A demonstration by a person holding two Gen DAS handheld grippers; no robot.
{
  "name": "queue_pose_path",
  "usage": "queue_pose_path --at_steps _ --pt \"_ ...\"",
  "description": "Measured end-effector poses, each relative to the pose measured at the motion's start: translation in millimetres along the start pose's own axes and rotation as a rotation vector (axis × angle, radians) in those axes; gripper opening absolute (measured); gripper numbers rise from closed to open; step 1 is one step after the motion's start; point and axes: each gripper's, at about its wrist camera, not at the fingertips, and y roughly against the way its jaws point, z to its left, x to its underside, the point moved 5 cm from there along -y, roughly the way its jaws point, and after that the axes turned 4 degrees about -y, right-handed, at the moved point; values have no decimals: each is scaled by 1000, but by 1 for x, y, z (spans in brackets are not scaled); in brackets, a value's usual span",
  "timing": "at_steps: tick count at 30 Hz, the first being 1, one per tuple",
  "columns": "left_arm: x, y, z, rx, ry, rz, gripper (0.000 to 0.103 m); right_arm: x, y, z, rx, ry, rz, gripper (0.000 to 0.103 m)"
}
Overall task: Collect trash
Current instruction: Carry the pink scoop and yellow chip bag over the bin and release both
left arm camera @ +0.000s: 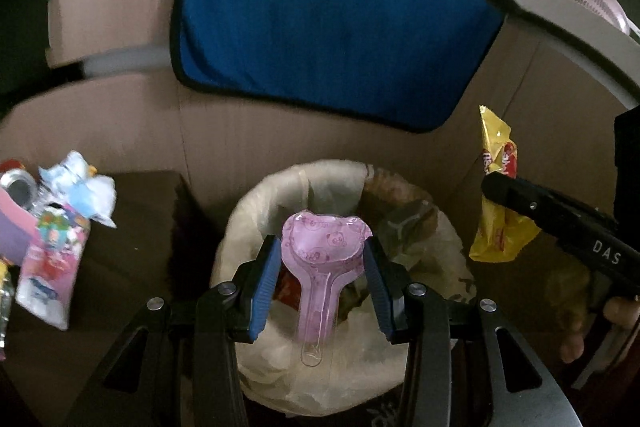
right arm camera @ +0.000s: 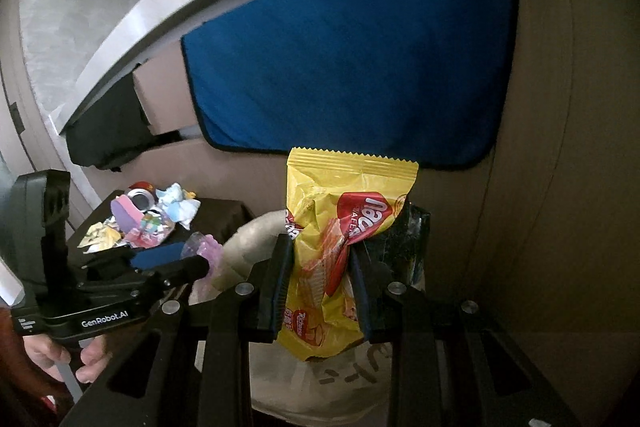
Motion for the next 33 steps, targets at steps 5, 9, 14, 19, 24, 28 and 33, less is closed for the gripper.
queue_pose_path --at_steps 5,9,14,19,24,28,33 --pt "8 -29 10 67 67 67 44 2 -11 -7 7 -18 29 27" --pt "10 -36 21 145 121 74 56 7 -20 -6 8 -21 51 27" --pt "5 -23 31 196 166 48 65 14 -34 0 -23 -43 80 31" --pt "-3 -7 44 155 183 -7 65 15 -42 3 -76 -89 89 55" --pt "-5 10 59 104 207 -35 65 17 -44 4 -65 -105 95 55" --pt "3 24 72 64 219 -33 65 20 -47 17 -93 -80 118 62" --pt "13 38 91 41 251 -34 65 13 -45 34 -67 -12 25 69"
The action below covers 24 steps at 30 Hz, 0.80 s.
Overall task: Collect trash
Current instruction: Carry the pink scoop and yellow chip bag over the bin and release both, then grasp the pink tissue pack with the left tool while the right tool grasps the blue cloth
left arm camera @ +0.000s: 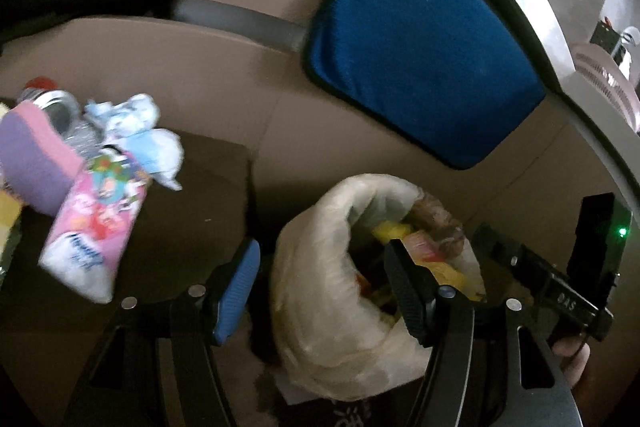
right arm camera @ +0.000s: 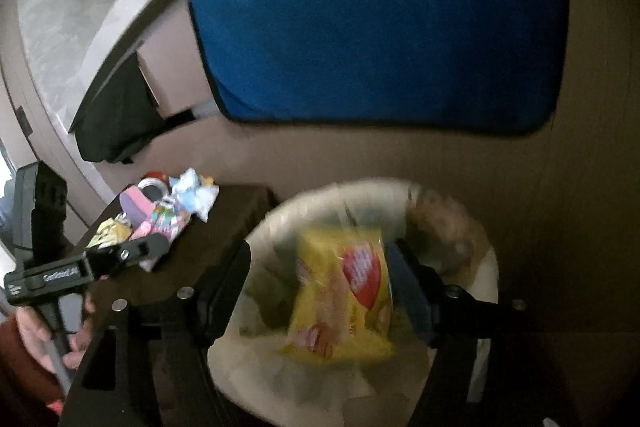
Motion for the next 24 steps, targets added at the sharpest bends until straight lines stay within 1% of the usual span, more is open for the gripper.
queue_pose_path --at_steps 2,3,6,8,10,12,14,15,16,17,19,21,24 --pt "1 11 10 -16 11 -15 65 -3 2 6 26 29 -17 69" --pt "0 18 16 -27 16 -26 65 -3 2 9 26 39 -5 69" --pt "1 39 36 -62 28 -59 65 -1 0 24 -20 58 43 69" --pt "2 52 50 -90 32 -79 65 2 1 37 5 111 36 65" --pt "4 67 65 -126 38 -99 65 5 -1 53 56 179 32 55" --pt "7 80 81 -163 42 -113 65 8 -4 65 67 212 36 54" --pt "10 92 99 -195 59 -122 65 12 -11 82 58 243 40 53" --pt "11 96 106 -207 70 -127 65 16 -16 91 36 257 57 52" --pt "12 103 116 -223 89 -136 65 19 -20 98 14 264 71 47" --pt "13 107 123 -232 103 -144 65 22 -25 105 -6 266 87 44" --pt "15 116 137 -238 131 -153 65 27 -34 115 -34 257 105 43" --pt "18 118 145 -224 147 -147 65 31 -41 120 -51 237 116 43" --pt "21 109 147 -187 140 -122 65 32 -51 121 -21 207 125 43"
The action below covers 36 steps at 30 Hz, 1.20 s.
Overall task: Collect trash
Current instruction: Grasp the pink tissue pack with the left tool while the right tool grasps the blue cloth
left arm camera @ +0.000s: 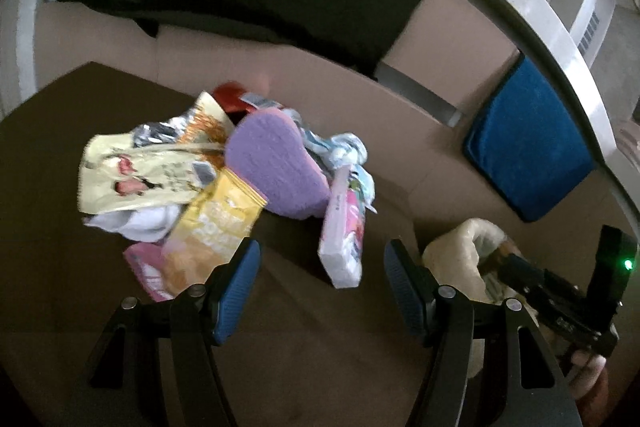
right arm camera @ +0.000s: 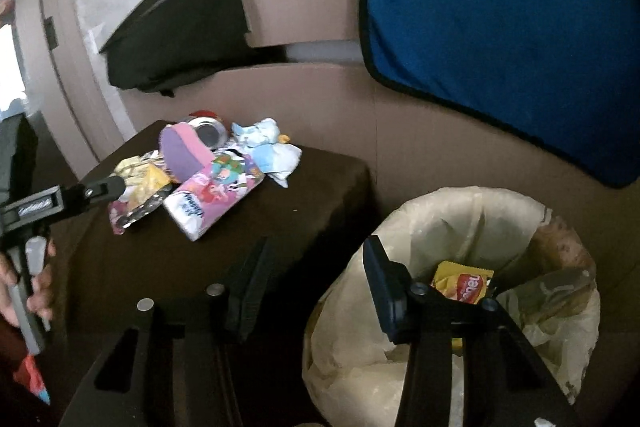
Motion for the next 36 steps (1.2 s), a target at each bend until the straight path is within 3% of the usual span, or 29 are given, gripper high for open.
queue_pose_path --at_steps 6,9,11,13,18,25,31,36 --pt "-2 -47 -20 10 -53 65 65 -6 3 -13 30 -60 -11 46" --pt "-5 -75 -22 -24 -62 113 63 -5 6 -22 48 -68 -11 46" --pt "-4 -89 -19 -26 -30 150 52 -4 8 -25 50 -67 -16 46" --pt "-2 -94 -17 -4 6 170 27 -3 8 -26 47 -64 -21 46" --pt "8 -56 -15 3 -19 144 21 -6 -2 -11 -6 -29 -13 46" --pt "32 11 20 -108 -43 157 20 -22 -37 37 -80 31 2 46" --pt "54 42 54 -114 2 170 20 -48 -72 81 -92 77 -11 46" --pt "61 54 62 -111 -18 151 20 -76 -106 105 -60 97 -54 46"
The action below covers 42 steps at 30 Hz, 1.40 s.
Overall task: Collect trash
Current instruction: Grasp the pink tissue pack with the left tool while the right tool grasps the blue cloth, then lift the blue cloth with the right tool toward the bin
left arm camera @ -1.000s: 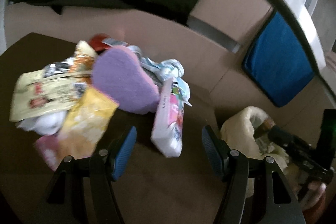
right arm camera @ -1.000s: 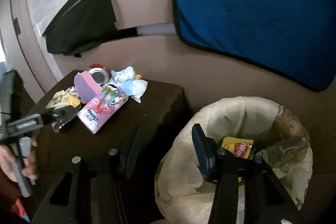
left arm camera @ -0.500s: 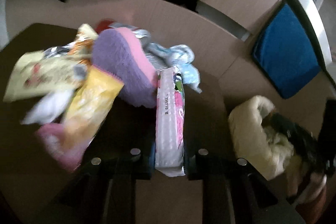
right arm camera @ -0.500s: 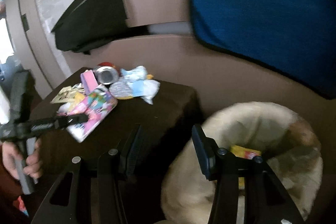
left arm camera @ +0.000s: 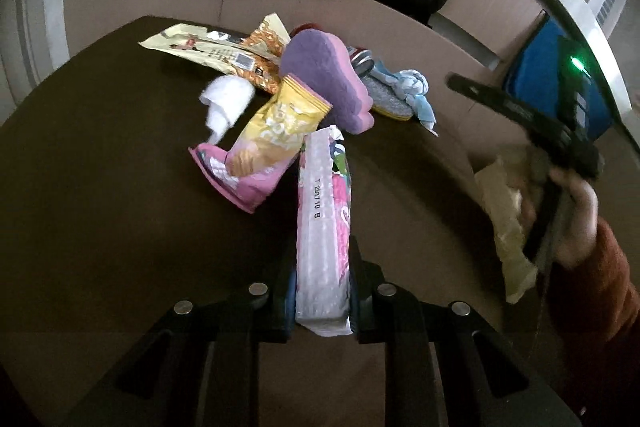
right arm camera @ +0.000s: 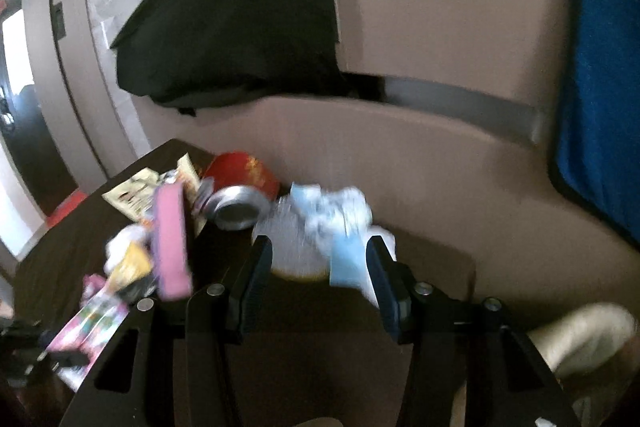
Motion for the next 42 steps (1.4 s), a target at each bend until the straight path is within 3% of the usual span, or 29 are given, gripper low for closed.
queue_pose_path --at_steps 7,14,18,26,35,38,42 --pt "3 -3 0 -13 -18 -26 21 -15 -65 -5 74 -38 39 46" --pt "9 3 9 4 -18 -29 21 -12 -90 -18 94 -98 91 50" --pt "7 5 11 13 -4 -29 21 -7 -80 -12 75 -56 116 44" --pt "1 12 7 77 26 -68 40 19 -16 6 -76 -30 131 41" --pt "-9 1 13 1 46 -50 40 61 37 22 -134 11 174 41" --pt "-9 -3 16 -19 58 -36 40 70 43 27 -140 32 178 45" --pt "-8 -6 17 -18 51 -7 40 79 50 32 -151 103 153 60"
